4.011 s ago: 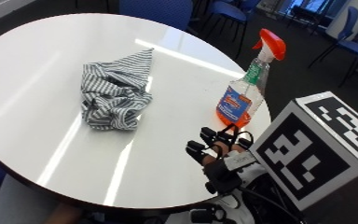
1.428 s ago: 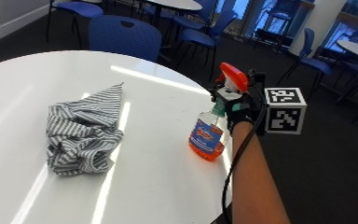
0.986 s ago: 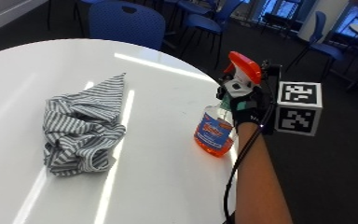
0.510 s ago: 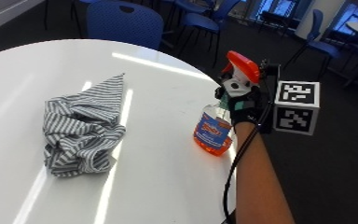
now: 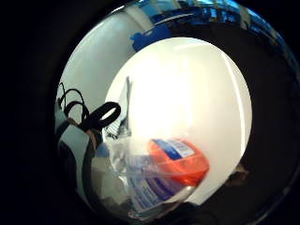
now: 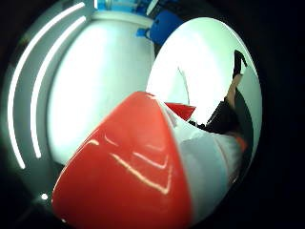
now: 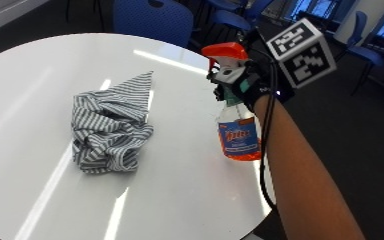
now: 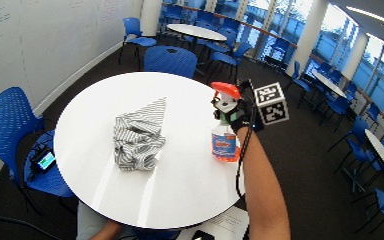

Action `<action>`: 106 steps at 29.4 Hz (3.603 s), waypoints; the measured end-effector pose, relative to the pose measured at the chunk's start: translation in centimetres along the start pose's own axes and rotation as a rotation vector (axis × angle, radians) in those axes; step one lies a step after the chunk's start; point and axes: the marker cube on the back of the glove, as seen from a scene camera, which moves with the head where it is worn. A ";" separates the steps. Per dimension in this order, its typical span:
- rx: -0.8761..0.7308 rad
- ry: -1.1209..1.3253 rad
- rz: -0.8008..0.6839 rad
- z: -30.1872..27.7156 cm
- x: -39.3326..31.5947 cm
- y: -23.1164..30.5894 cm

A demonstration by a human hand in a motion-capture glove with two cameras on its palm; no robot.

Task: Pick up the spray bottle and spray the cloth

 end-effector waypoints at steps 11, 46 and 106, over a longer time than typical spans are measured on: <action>-0.285 0.474 0.039 1.9 -5.7 -1.1; -0.539 1.249 0.103 6.2 -6.7 2.5; -0.364 -0.159 -0.523 5.4 -22.8 3.9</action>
